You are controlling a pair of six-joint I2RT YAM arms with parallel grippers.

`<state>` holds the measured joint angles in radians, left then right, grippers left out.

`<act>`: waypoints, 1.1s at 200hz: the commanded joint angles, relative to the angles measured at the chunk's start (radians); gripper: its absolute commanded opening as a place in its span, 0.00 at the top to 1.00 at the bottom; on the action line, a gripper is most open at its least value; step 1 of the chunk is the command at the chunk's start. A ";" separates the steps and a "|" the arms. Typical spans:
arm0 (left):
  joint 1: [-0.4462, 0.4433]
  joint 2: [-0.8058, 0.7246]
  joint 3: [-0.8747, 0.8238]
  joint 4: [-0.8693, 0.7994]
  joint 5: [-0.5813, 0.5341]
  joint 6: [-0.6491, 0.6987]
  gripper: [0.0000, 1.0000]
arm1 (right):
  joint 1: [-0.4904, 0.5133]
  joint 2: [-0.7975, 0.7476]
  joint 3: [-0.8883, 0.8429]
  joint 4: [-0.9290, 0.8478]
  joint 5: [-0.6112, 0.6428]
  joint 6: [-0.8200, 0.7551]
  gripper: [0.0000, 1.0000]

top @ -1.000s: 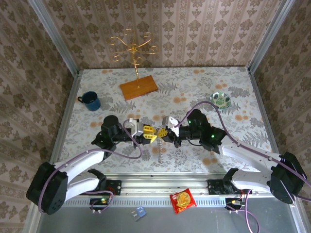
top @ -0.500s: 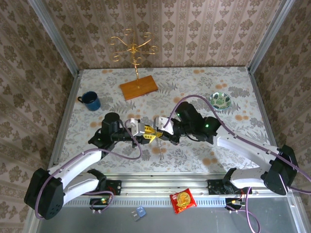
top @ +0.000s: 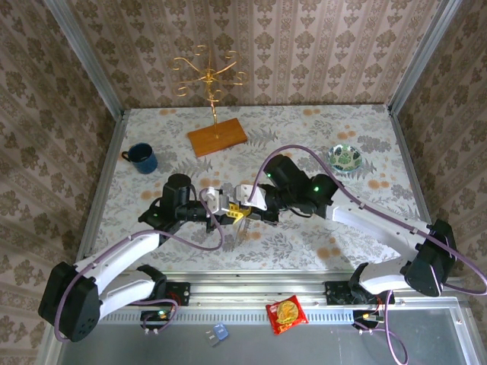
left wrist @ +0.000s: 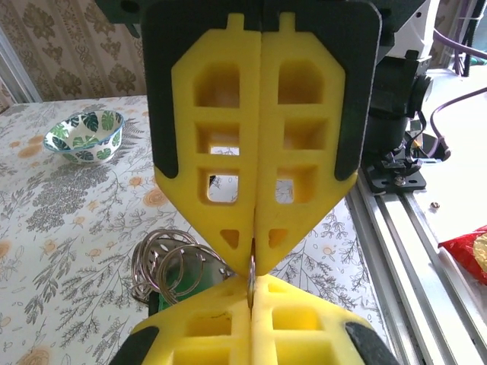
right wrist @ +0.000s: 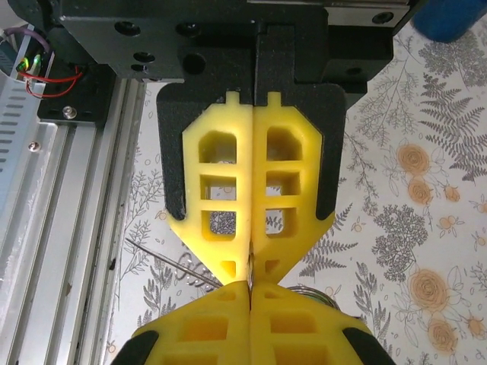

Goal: Put the keys on the keyring

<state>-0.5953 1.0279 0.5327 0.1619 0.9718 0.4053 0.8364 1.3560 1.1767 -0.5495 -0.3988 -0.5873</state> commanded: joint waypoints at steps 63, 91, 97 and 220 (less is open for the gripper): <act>-0.006 0.024 -0.114 0.497 0.054 -0.273 1.00 | -0.132 -0.233 -0.346 0.543 -0.208 0.312 0.76; -0.006 0.031 -0.121 0.533 0.057 -0.292 1.00 | -0.131 -0.233 -0.404 0.618 -0.209 0.367 0.76; -0.006 0.032 -0.123 0.534 0.058 -0.292 1.00 | -0.131 -0.232 -0.413 0.634 -0.209 0.375 0.75; -0.008 0.034 -0.123 0.545 0.077 -0.307 1.00 | -0.109 -0.169 -0.412 0.710 -0.236 0.404 0.84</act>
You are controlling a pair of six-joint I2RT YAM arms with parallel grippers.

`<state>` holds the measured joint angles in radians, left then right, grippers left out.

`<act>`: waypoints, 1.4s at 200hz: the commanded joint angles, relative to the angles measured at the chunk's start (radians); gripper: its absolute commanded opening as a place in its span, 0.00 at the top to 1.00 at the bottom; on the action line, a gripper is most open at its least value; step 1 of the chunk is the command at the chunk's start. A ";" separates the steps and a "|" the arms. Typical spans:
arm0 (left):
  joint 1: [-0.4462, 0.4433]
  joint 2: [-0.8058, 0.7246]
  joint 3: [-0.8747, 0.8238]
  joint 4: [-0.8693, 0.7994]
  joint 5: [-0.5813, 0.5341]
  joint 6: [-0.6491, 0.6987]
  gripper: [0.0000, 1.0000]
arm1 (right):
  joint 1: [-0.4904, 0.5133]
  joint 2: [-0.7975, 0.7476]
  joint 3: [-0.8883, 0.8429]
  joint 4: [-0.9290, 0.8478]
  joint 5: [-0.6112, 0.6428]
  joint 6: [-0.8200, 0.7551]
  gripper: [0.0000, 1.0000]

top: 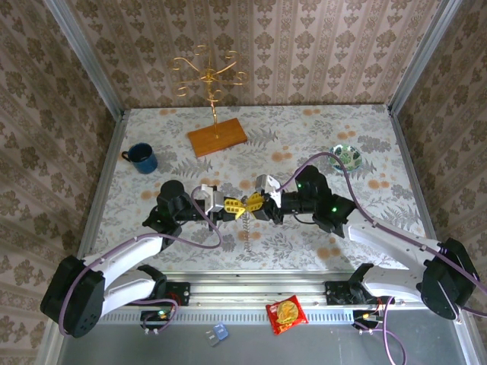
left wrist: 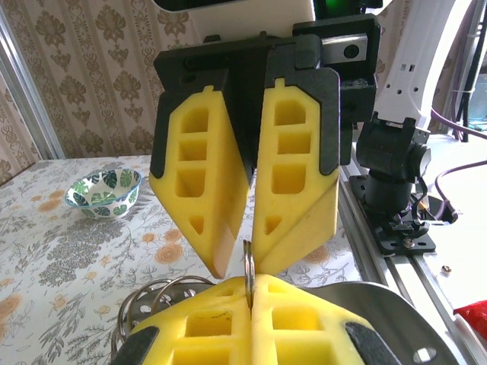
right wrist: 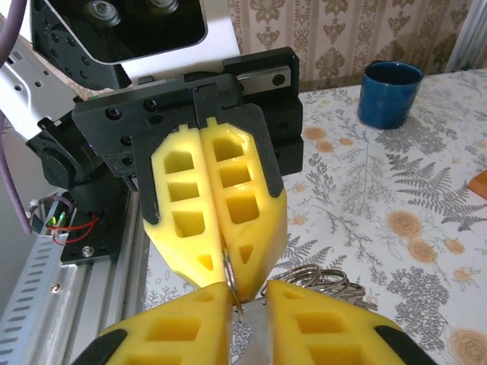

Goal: Put the keys on the keyring

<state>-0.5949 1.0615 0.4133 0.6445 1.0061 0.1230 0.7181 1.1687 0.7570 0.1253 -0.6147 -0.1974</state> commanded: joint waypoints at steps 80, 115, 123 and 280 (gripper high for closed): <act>-0.006 -0.055 0.037 -0.196 -0.072 0.132 0.74 | 0.012 0.029 0.118 -0.229 0.025 -0.157 1.00; -0.009 -0.059 0.081 -0.343 -0.074 0.213 0.77 | 0.024 0.069 0.211 -0.397 0.046 -0.254 1.00; -0.009 -0.055 0.086 -0.353 -0.073 0.219 0.78 | 0.028 0.077 0.228 -0.421 0.051 -0.272 1.00; -0.013 -0.061 0.061 -0.248 -0.029 0.178 1.00 | 0.011 0.026 0.217 -0.362 0.036 -0.231 0.75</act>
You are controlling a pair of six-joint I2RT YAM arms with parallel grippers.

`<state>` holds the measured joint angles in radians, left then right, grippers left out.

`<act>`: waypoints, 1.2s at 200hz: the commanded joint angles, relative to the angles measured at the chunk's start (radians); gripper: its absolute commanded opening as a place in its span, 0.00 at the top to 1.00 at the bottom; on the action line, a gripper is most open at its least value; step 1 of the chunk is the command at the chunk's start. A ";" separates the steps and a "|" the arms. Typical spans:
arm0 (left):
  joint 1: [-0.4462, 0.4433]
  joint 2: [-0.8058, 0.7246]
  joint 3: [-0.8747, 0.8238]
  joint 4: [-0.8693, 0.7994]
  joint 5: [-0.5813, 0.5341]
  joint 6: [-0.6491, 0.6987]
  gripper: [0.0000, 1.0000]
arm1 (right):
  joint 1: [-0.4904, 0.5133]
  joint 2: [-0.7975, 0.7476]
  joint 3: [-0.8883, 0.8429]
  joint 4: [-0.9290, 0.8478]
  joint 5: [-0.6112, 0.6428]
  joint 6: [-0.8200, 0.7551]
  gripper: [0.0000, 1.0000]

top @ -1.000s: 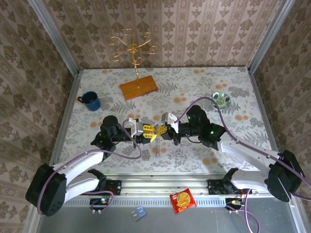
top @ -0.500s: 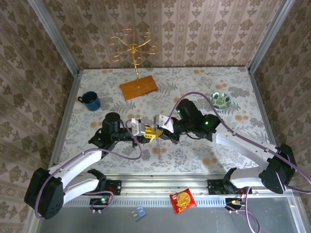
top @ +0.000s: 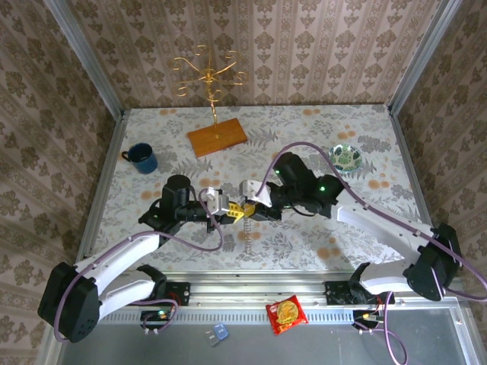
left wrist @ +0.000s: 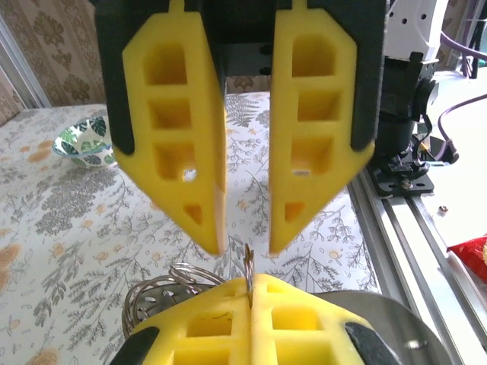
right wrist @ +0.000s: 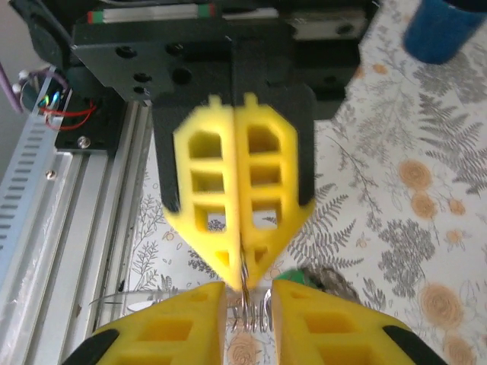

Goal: Put the keys on the keyring

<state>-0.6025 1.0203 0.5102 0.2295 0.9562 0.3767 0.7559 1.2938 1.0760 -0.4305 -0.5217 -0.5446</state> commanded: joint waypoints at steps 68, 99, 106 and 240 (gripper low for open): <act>-0.005 -0.009 -0.092 0.368 0.036 -0.199 1.00 | -0.025 -0.139 -0.274 0.428 -0.044 0.292 0.75; -0.005 -0.007 -0.096 0.386 0.037 -0.213 1.00 | -0.018 -0.122 -0.284 0.470 -0.057 0.312 0.75; -0.005 -0.008 -0.096 0.387 0.036 -0.213 1.00 | -0.018 -0.120 -0.282 0.478 -0.063 0.317 0.75; -0.005 -0.060 -0.063 0.194 -0.041 -0.094 0.77 | -0.001 -0.080 -0.141 0.226 -0.032 0.150 1.00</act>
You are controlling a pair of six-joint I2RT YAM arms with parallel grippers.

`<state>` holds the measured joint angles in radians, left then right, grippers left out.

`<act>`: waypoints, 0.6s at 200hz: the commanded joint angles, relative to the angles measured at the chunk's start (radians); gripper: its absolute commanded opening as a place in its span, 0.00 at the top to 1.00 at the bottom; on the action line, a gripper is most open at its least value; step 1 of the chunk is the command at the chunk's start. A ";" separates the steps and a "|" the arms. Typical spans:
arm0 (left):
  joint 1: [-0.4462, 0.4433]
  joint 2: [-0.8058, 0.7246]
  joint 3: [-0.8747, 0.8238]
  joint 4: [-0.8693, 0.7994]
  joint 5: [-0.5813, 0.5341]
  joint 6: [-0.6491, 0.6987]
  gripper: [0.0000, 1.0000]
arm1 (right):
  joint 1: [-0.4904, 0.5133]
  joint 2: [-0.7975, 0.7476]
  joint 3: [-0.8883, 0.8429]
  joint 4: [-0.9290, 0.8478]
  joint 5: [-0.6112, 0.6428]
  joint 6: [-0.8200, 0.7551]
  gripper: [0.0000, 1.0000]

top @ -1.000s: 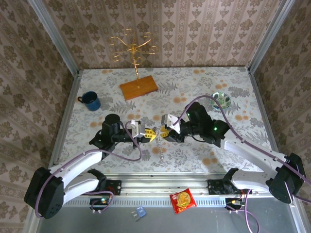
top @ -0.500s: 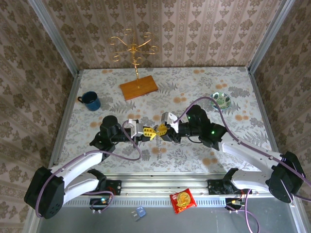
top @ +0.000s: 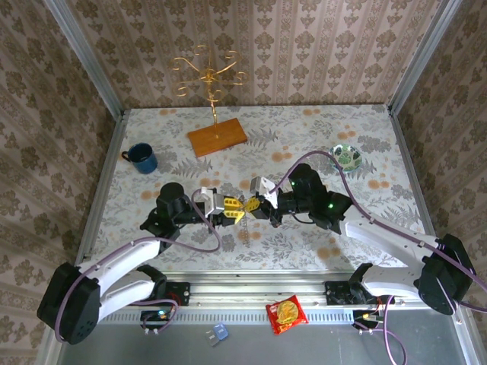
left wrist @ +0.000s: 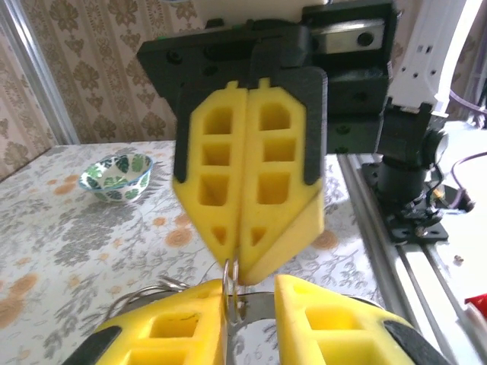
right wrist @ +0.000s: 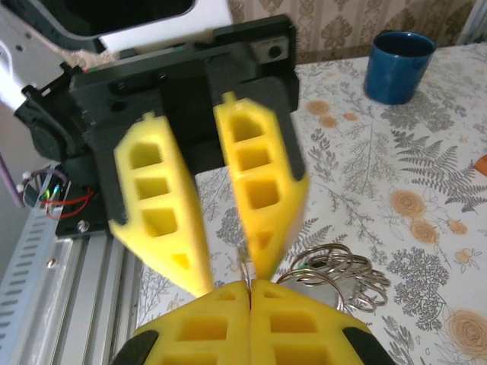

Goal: Put the keys on the keyring

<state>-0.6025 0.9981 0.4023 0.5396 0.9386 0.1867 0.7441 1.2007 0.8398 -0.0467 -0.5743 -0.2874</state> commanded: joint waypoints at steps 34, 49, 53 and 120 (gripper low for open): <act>-0.005 -0.042 0.093 -0.279 -0.023 0.185 0.78 | 0.039 0.072 0.207 -0.377 0.090 -0.241 1.00; -0.005 -0.036 0.104 -0.297 -0.019 0.195 0.78 | 0.053 0.095 0.244 -0.430 0.108 -0.275 1.00; -0.005 -0.035 0.107 -0.299 -0.017 0.197 0.78 | 0.056 0.100 0.255 -0.440 0.114 -0.284 1.00; -0.010 0.002 0.153 -0.380 0.002 0.254 0.88 | 0.087 0.164 0.371 -0.546 0.124 -0.348 1.00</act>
<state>-0.6029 0.9882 0.5102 0.2070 0.9222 0.3836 0.8120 1.3540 1.1595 -0.5304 -0.4404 -0.5941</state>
